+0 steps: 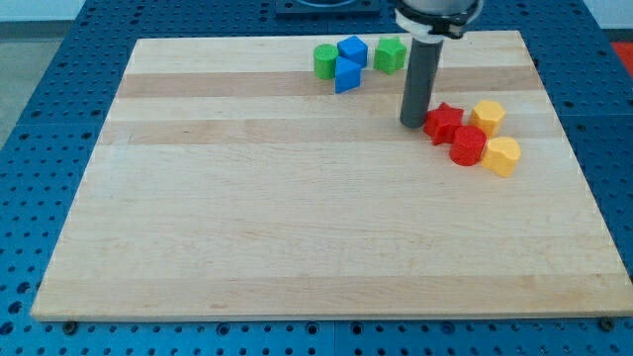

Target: Move your arm towards center

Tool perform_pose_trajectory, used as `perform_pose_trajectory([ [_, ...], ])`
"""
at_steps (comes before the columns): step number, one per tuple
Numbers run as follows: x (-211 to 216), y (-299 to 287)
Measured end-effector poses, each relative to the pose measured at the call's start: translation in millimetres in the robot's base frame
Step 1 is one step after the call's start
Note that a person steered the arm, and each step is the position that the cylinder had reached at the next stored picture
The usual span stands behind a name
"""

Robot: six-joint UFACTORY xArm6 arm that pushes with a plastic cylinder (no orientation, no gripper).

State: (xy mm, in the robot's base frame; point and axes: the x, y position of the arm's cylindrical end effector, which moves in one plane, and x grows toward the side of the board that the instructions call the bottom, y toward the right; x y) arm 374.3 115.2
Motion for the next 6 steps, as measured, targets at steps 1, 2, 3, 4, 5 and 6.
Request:
perform_pose_trajectory([
  [1, 0.0, 10.2],
  [2, 0.0, 16.1],
  [3, 0.0, 35.9],
  [4, 0.0, 42.5],
  [5, -0.1, 30.2],
  [6, 0.0, -15.2],
])
